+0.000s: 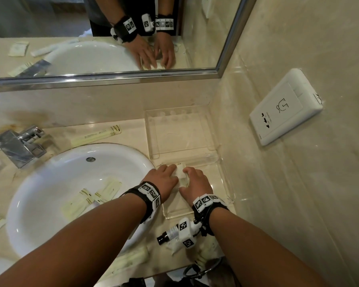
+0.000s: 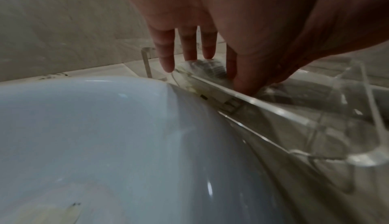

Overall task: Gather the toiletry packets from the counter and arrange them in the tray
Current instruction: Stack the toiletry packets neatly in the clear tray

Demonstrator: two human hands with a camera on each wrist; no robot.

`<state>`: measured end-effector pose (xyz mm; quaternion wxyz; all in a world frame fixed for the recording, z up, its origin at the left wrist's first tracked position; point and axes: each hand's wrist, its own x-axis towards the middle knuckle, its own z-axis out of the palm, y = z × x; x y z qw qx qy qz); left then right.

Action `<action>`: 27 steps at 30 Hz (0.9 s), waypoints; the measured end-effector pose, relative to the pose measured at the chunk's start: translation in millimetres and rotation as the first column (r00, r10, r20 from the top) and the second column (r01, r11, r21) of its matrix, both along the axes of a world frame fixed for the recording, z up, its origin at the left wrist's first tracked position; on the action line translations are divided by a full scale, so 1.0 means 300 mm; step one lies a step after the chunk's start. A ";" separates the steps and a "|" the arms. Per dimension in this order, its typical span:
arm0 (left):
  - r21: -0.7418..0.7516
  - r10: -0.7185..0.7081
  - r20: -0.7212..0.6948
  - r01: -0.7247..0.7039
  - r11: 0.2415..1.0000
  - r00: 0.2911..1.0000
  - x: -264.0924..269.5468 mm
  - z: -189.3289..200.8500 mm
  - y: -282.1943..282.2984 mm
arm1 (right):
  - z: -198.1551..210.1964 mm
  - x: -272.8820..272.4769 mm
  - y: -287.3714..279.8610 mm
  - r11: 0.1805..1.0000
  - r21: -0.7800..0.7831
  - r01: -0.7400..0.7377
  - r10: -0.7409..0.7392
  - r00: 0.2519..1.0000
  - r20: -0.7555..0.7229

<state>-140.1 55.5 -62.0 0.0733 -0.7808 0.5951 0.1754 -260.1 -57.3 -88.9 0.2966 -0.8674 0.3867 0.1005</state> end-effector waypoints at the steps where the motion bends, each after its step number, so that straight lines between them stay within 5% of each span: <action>1: -0.013 0.002 0.008 -0.002 1.000 1.000 -0.003 -0.007 0.002 | -0.002 -0.003 0.004 1.000 -0.017 -0.007 0.007 1.000 -0.004; 10: -0.073 0.004 0.059 0.000 0.997 0.998 -0.017 -0.056 -0.009 | 0.015 -0.007 0.030 0.964 -0.179 -0.199 0.185 0.979 -0.091; 20: -0.137 0.047 0.039 -0.041 0.990 0.998 0.007 -0.060 -0.026 | 0.012 0.044 0.022 0.977 -0.196 -0.087 0.076 0.995 -0.061; 27: -0.115 -0.026 -0.014 0.024 0.993 1.000 0.000 -0.067 -0.013 | 0.006 0.012 0.017 0.979 -0.154 -0.132 0.131 0.991 -0.020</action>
